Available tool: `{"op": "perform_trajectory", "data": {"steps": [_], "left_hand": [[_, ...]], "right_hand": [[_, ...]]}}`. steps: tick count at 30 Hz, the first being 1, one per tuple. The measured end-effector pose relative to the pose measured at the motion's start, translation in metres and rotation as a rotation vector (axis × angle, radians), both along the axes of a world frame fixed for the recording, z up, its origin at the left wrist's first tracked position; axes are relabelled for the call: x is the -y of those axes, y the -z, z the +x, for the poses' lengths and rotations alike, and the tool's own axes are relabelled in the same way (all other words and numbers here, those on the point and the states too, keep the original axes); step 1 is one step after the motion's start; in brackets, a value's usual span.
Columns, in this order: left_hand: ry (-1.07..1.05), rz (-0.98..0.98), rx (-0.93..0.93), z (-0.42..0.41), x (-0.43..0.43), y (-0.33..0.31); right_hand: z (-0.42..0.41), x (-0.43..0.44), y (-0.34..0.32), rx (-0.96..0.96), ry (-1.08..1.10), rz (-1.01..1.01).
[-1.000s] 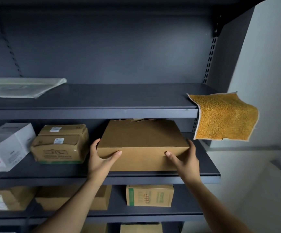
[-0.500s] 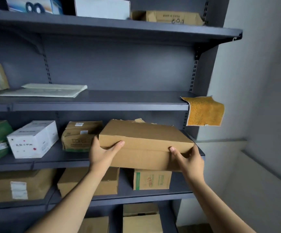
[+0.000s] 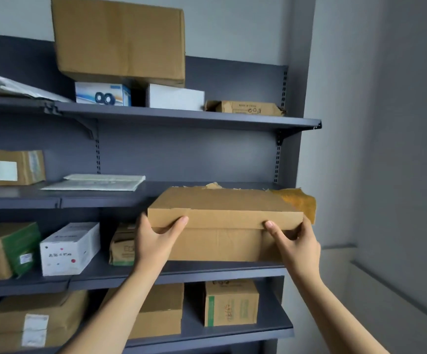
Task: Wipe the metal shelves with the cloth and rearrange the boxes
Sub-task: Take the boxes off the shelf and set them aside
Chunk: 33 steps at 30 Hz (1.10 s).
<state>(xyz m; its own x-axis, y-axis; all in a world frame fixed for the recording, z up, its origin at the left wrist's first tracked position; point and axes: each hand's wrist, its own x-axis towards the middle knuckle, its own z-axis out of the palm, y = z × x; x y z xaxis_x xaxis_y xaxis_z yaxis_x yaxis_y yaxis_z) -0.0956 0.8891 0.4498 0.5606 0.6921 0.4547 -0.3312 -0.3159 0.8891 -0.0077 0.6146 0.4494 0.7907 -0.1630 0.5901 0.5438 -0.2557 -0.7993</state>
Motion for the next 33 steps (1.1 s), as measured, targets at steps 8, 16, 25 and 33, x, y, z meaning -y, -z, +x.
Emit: {"op": "perform_trajectory", "data": {"steps": [8,16,25,33], "left_hand": [[0.038,0.062,-0.004,0.027,-0.014,-0.052],[-0.076,0.234,0.01,0.094,-0.024,-0.106],[-0.092,0.198,0.032,0.166,-0.03,-0.154],[-0.098,0.126,0.043,0.216,-0.044,-0.129]], "right_hand": [[0.037,-0.016,-0.055,0.053,-0.008,0.001],[0.118,-0.031,-0.088,-0.004,0.033,0.027],[0.193,-0.033,-0.144,0.089,0.045,0.055],[0.251,-0.059,-0.126,0.037,-0.044,0.038]]}}
